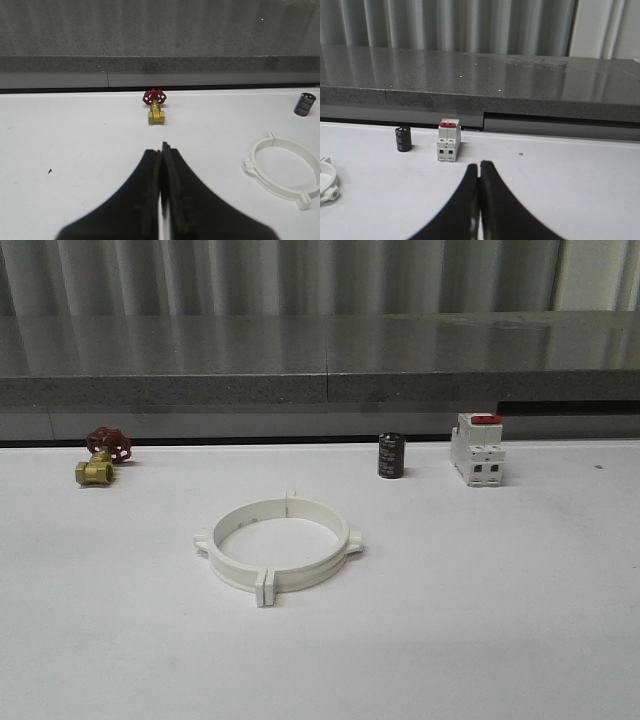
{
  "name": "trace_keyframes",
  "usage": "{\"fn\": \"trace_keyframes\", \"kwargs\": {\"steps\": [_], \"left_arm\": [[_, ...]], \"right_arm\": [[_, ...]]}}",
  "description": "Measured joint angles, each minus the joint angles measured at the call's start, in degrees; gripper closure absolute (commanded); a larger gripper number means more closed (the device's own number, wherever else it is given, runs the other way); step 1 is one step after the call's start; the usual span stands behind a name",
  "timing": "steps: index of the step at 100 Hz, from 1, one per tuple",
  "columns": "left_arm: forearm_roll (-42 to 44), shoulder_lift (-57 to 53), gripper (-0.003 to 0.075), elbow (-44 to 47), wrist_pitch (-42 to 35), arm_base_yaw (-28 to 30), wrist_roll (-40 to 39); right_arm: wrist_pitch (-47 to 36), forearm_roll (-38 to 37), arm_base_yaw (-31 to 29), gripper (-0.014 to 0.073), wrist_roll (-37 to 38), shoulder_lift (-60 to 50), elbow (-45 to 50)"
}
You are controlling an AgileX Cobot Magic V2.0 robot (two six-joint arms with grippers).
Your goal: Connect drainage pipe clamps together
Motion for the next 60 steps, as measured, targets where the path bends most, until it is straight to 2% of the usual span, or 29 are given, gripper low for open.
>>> {"fn": "trace_keyframes", "kwargs": {"steps": [60], "left_arm": [[0.0, 0.0, 0.0741, 0.0, 0.0, 0.0, 0.0]], "right_arm": [[-1.1, 0.1, 0.0, 0.0659, 0.0, -0.1, 0.6]]}}
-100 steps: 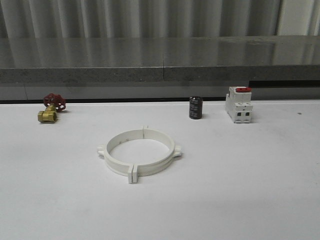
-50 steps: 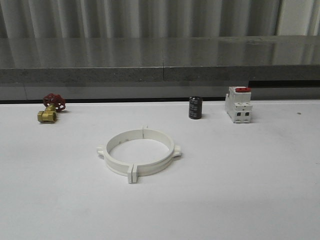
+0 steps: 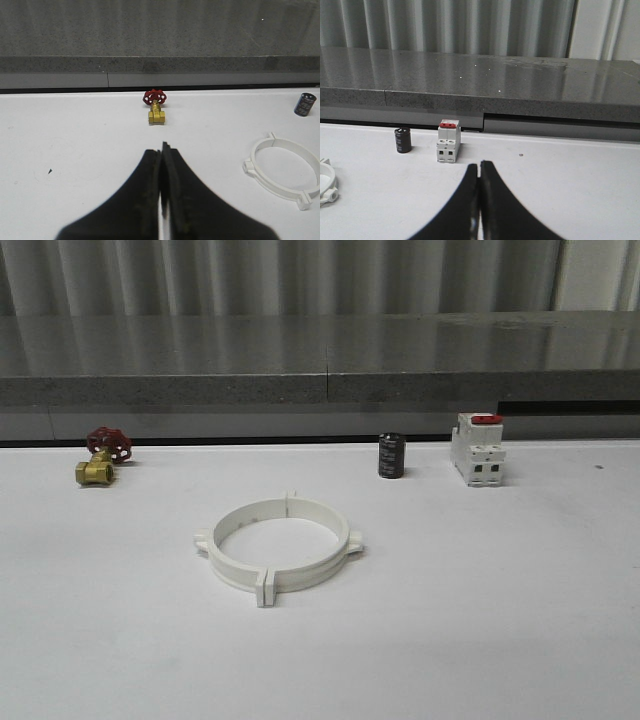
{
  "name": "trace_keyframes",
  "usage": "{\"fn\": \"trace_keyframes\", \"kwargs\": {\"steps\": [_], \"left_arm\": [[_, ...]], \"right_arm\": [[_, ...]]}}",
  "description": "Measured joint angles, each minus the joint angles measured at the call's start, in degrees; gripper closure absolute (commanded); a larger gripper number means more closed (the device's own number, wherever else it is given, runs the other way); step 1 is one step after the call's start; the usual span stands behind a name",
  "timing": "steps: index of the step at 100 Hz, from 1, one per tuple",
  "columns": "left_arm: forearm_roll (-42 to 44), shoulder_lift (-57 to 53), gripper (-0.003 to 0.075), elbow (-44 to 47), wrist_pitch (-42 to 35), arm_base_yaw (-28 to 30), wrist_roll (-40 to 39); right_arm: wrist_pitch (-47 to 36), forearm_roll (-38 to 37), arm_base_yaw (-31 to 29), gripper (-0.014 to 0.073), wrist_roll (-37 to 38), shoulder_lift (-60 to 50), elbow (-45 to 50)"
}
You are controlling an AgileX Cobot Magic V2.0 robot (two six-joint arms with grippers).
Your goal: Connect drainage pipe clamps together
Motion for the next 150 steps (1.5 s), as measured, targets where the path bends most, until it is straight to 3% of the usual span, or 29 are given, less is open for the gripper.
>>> {"fn": "trace_keyframes", "kwargs": {"steps": [99, 126, 150], "left_arm": [[1.8, 0.0, 0.0741, 0.0, -1.5, 0.6, 0.0], [-8.5, -4.6, 0.0741, 4.1, -9.3, 8.0, 14.9], [-12.3, -14.3, 0.0741, 13.2, -11.5, 13.3, 17.7]], "right_arm": [[0.0, 0.0, 0.0, 0.0659, 0.0, 0.0, 0.0], [0.0, 0.0, 0.0, 0.0659, 0.0, 0.0, 0.0], [0.0, 0.0, 0.0, 0.0659, 0.0, 0.0, 0.0]]}}
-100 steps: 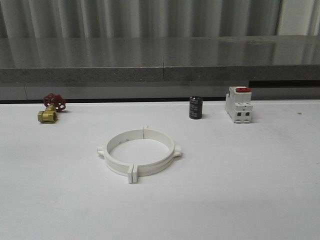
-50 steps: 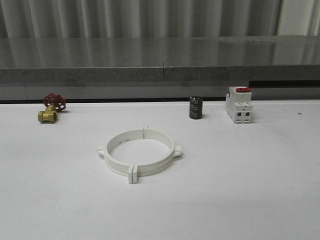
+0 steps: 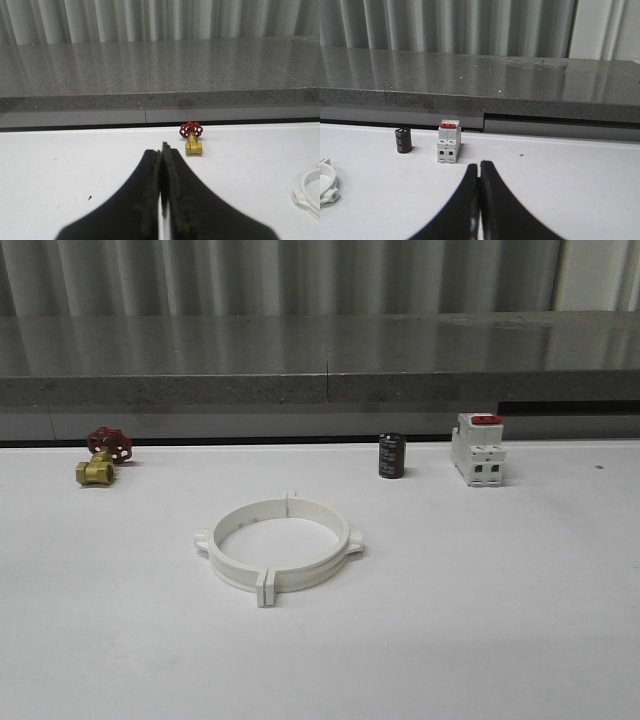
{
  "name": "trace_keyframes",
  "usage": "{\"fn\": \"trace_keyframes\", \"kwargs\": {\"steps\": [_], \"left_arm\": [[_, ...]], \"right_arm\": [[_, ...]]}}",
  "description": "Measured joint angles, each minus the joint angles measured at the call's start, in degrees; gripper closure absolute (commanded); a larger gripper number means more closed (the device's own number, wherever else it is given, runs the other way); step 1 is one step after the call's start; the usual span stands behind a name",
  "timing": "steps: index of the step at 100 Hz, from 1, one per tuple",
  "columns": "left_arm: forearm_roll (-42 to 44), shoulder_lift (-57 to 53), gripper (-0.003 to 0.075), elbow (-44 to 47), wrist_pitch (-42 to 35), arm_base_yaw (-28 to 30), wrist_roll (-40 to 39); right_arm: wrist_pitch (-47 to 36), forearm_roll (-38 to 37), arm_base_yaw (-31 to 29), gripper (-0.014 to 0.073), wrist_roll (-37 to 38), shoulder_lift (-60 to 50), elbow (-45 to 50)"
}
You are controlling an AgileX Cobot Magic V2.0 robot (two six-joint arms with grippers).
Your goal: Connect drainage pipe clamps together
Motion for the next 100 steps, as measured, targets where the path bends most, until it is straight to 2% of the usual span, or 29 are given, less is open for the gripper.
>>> {"fn": "trace_keyframes", "kwargs": {"steps": [12, 39, 69, 100], "left_arm": [[-1.0, -3.8, 0.0741, 4.9, -0.1, 0.3, 0.0], [-1.6, -3.9, 0.0741, 11.8, -4.2, 0.3, -0.6], [-1.8, -3.9, 0.0741, 12.3, -11.3, -2.3, -1.0], [-1.8, -3.9, 0.0741, 12.5, -13.1, -2.7, -1.0]], "right_arm": [[0.0, 0.0, 0.0, 0.0659, 0.0, 0.0, 0.0], [-0.1, 0.0, 0.0, 0.0659, 0.0, 0.0, 0.0], [-0.1, 0.0, 0.0, 0.0659, 0.0, 0.0, 0.0], [-0.1, 0.0, 0.0, 0.0659, 0.0, 0.0, 0.0]]}}
